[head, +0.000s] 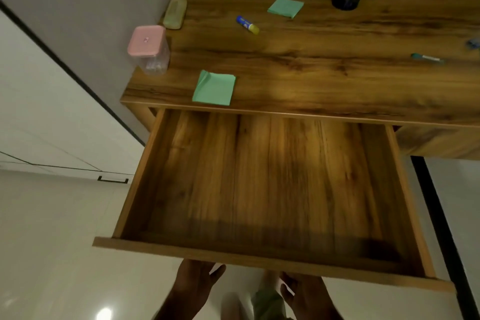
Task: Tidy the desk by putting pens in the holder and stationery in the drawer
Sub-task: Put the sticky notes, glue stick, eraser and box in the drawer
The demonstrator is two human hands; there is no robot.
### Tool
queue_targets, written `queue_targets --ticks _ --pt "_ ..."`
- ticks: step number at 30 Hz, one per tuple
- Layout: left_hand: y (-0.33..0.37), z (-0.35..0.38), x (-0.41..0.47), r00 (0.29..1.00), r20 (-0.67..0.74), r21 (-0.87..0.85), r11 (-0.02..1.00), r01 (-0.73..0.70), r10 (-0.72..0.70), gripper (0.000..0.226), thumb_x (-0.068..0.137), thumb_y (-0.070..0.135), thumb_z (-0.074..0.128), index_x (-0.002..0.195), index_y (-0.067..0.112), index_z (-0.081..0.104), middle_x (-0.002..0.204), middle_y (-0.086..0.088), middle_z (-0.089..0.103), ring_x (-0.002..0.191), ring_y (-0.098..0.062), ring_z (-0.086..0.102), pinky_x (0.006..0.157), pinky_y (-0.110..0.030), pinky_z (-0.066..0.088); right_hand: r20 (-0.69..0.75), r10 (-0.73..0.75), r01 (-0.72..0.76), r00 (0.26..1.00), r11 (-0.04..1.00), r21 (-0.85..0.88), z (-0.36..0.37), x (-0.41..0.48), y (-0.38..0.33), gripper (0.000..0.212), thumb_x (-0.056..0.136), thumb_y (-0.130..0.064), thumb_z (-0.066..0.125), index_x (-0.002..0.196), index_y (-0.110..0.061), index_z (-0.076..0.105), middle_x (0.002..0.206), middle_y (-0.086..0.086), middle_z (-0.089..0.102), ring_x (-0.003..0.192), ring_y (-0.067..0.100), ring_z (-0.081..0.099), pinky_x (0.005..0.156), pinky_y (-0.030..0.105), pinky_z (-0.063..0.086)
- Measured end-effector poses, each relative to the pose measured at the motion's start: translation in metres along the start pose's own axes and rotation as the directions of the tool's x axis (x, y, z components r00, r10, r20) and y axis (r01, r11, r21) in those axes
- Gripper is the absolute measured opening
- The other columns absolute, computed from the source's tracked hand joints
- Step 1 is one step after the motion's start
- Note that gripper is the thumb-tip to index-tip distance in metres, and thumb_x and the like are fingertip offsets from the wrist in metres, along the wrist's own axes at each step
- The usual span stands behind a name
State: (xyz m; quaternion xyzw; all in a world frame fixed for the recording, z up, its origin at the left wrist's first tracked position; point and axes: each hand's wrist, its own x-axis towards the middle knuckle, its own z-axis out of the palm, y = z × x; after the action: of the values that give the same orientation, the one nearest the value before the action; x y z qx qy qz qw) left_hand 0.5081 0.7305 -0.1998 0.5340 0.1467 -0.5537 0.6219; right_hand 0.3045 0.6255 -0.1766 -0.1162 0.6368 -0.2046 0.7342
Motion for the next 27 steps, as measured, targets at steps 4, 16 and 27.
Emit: queue_targets --ticks 4,16,27 --pt "-0.007 -0.007 -0.006 1.000 0.010 0.005 1.000 -0.013 0.013 0.031 0.101 0.010 0.037 0.108 0.014 0.067 0.108 -0.009 0.074 0.111 -0.034 0.061 0.091 -0.052 0.044 -0.002 -0.028 0.028 1.000 1.000 0.000 -0.004 -0.011 0.005 0.036 0.090 0.010 0.051 0.057 -0.001 0.057 0.060 0.014 0.056 0.062 0.033 0.047 0.060 0.034 0.031" --pt "-0.017 -0.013 0.008 0.999 -0.023 0.045 0.999 0.029 -0.028 0.044 0.085 -0.010 0.045 0.117 0.016 0.061 0.114 -0.008 0.070 0.115 -0.029 0.059 0.089 -0.053 0.046 -0.052 0.041 -0.038 0.998 0.998 0.047 -0.007 -0.010 0.013 0.019 0.095 0.005 0.052 0.086 -0.009 0.062 0.081 0.012 0.064 0.076 0.027 0.055 0.065 0.035 0.038" --pt "-0.002 -0.025 -0.023 0.986 -0.041 0.195 0.967 0.166 -0.161 0.023 0.099 0.011 0.046 0.119 0.001 0.053 0.120 -0.023 0.066 0.109 -0.042 0.062 0.083 -0.050 0.051 -0.058 0.120 -0.125 0.991 0.989 -0.081 -0.014 -0.025 0.025 0.019 0.095 -0.007 0.061 0.111 -0.015 0.066 0.114 0.011 0.073 0.090 0.031 0.067 0.071 0.035 0.044"
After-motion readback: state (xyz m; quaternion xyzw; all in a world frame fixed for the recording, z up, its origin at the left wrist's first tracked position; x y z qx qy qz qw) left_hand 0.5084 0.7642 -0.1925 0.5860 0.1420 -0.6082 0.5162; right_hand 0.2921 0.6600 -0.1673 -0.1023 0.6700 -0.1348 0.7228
